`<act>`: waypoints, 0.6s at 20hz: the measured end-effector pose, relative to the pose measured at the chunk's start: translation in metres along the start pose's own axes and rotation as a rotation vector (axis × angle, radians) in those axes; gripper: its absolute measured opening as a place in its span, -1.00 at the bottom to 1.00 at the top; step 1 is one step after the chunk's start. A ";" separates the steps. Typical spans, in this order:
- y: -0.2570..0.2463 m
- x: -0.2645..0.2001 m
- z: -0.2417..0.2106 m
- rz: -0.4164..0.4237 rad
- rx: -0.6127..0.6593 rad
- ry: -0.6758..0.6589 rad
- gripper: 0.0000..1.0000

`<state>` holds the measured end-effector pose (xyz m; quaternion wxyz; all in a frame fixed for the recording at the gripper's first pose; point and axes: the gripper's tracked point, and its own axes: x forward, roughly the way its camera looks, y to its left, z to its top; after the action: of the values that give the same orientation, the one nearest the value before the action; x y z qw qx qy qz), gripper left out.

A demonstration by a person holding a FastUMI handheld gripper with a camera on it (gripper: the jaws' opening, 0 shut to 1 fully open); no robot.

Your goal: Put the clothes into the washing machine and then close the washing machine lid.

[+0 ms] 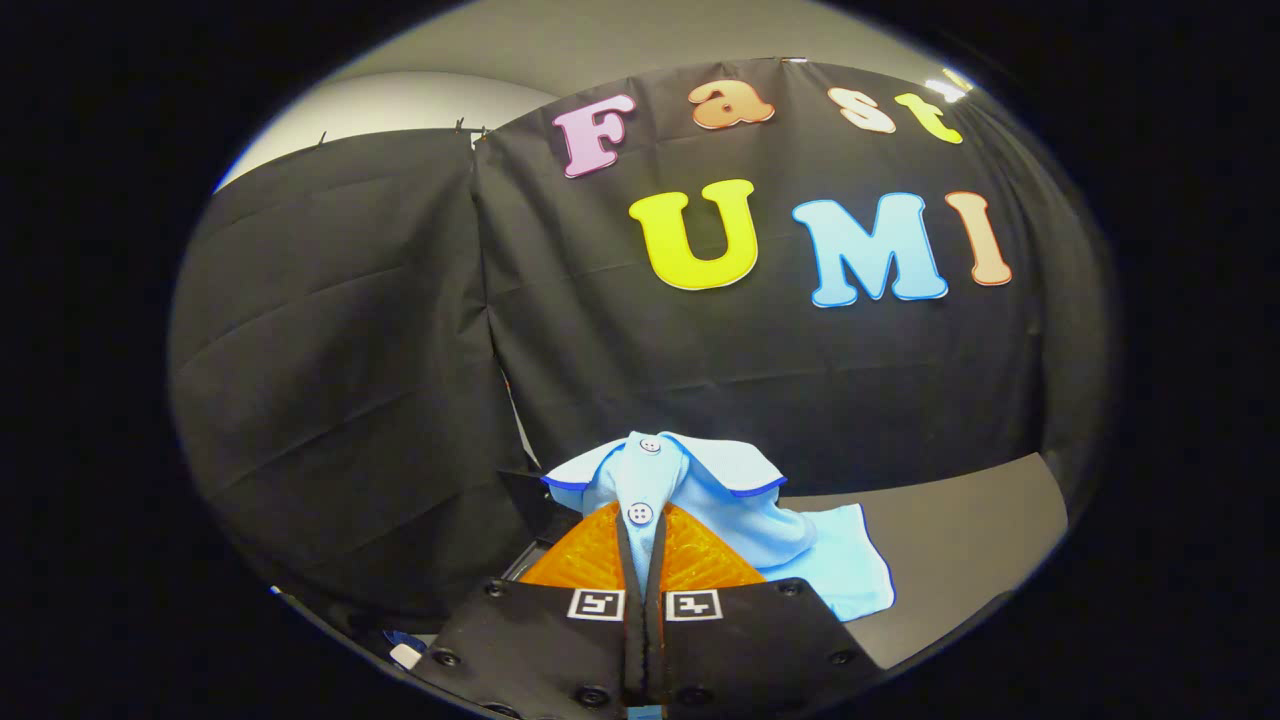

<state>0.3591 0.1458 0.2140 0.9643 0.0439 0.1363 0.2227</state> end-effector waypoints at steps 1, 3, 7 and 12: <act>0.009 0.005 -0.003 0.005 -0.007 0.004 -0.98; 0.025 0.014 -0.010 0.012 -0.012 0.008 -0.98; 0.054 0.036 -0.031 0.034 0.012 0.048 -0.98; 0.082 0.061 -0.058 0.033 0.003 0.085 -0.98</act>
<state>0.3609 0.2472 0.1554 0.9538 0.0383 0.1767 0.2400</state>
